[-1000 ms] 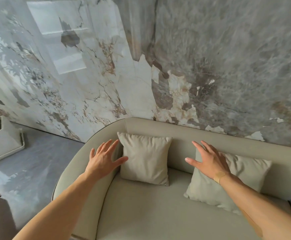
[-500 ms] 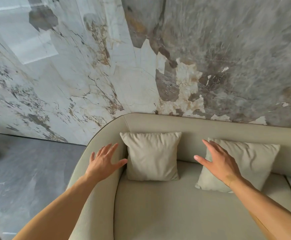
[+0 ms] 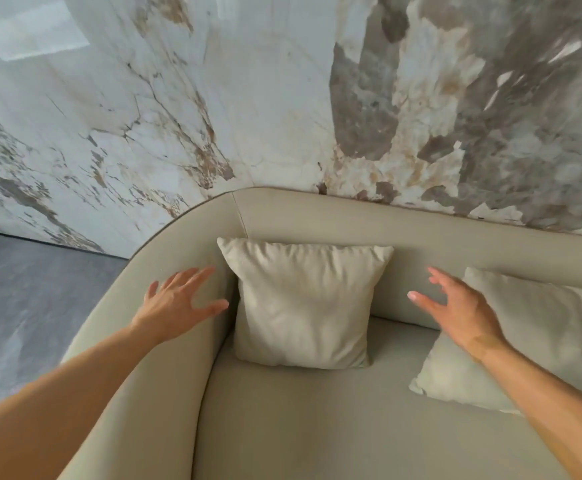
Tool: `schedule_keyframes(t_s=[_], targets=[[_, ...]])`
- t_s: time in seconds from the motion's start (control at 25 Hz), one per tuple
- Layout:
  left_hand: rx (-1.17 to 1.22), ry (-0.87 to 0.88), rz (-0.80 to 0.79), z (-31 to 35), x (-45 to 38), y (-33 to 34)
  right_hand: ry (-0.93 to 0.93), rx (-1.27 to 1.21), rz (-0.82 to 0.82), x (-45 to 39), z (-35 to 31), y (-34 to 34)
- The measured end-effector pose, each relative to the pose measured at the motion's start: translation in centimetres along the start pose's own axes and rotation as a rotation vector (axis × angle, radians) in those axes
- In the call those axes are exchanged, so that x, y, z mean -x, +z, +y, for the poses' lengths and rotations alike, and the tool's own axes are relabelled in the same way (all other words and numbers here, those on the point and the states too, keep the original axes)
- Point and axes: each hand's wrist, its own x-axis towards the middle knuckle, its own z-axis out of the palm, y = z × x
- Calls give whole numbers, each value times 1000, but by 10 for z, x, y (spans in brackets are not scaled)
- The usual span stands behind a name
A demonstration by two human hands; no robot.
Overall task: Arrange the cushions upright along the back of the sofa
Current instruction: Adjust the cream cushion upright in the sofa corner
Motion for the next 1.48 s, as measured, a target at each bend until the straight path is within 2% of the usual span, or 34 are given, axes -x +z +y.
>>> schedule_keyframes(t_s=[0.16,0.36,0.56,0.92,1.2,1.28,1.4,1.44,1.48], targets=[[64,-82,77,-14,-76,20,-55,-37,60,-70,8,42],[388,-95,128,-23,-148,17,-83,-52,2,-136,-2,73],[369,-138,208,-11,-170,19,-9,-160,78,-151,-2,88],[503,-37,208,10,-165,-1,-5,-135,107,-138,17,43],[493,-128,247,16,-175,12,-16,-238,168,-145,18,57],[475,-126,333,19,-160,24,-16,-337,182,-136,27,66],[503,-111,615,24,-104,61,150,-451,242,-109,66,100],[548,-116,613,22,-87,85,229,-396,214,-96,85,120],[590,-143,535,19,-72,113,281,-330,142,-83,103,142]])
